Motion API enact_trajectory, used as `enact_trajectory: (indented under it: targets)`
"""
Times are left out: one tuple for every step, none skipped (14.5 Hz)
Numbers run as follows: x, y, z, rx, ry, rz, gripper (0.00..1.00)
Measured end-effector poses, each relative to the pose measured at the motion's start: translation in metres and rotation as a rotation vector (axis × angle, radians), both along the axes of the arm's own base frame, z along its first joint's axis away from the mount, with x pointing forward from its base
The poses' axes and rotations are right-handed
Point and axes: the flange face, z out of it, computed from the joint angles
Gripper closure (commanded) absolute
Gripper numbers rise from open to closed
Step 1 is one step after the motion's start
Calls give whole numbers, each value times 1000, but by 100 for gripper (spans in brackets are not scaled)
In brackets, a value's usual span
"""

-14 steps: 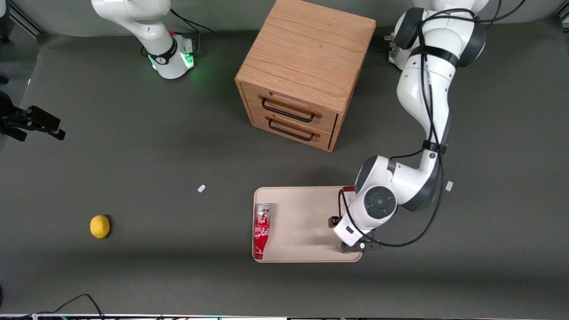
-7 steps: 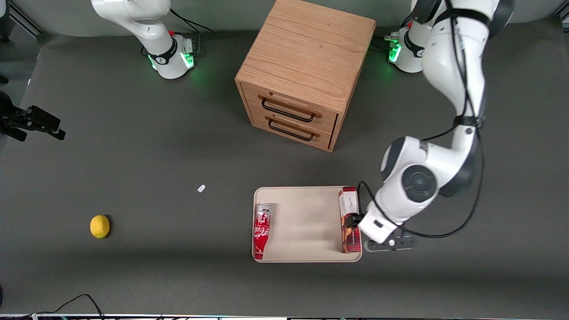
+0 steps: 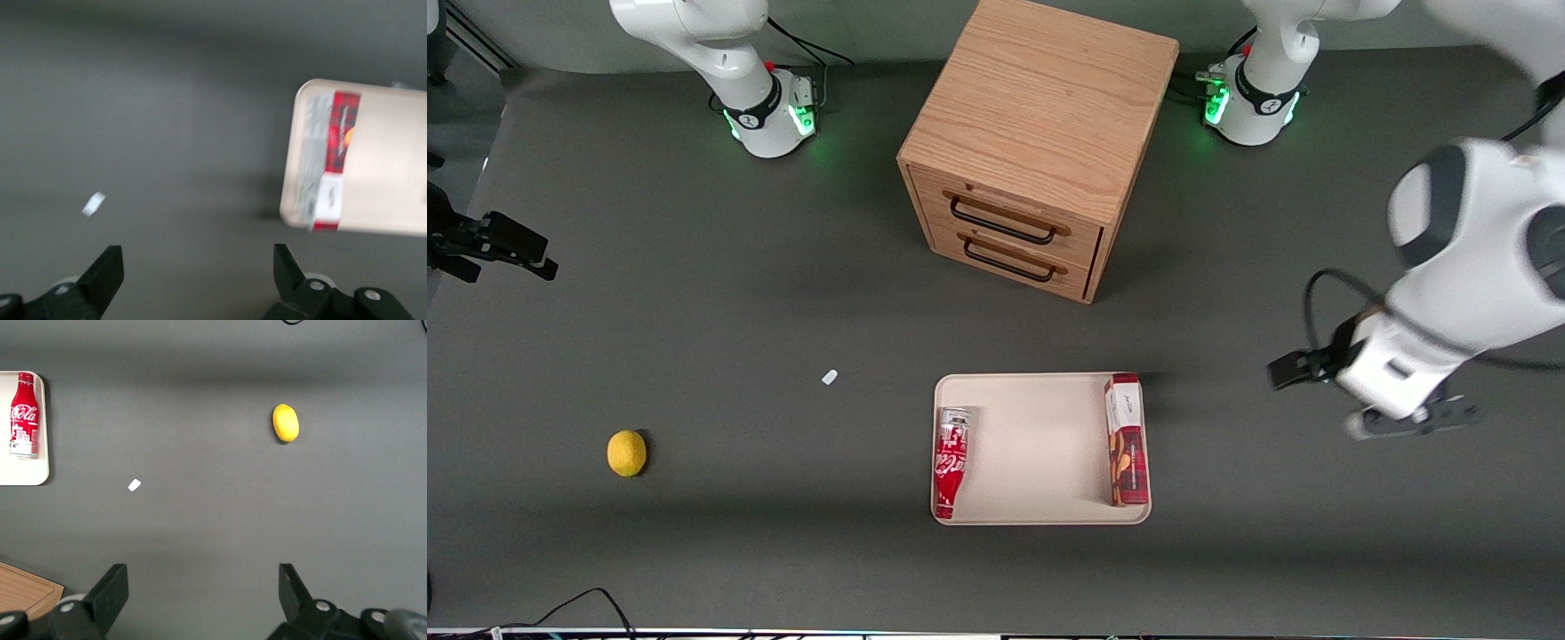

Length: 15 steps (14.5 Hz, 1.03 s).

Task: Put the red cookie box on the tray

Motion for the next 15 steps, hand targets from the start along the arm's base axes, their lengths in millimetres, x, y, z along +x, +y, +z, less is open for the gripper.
enact_trajectory:
  targets:
    - [-13,22,19,0,-3,-13,0]
    - [-28,44,36,1,-9,-26,0]
    - [-44,64,50,3,-12,-36,0]
    - [-60,81,62,6,-7,-44,0]
    - [-75,94,73,9,1,-51,0]
    - [-89,102,85,13,2,-59,0]
    - [-100,105,97,20,-1,-67,0]
    - [-109,106,107,25,-11,-75,0]
    - [-115,105,116,31,-24,-86,0]
    - [-121,104,123,34,-34,-94,0]
    - [-126,103,128,37,-38,-100,0]
    - [-130,103,132,39,-39,-104,0]
    - [-133,102,134,40,-37,-107,0]
    - [-134,102,135,40,-33,-110,0]
    - [-136,101,135,41,-27,-111,0]
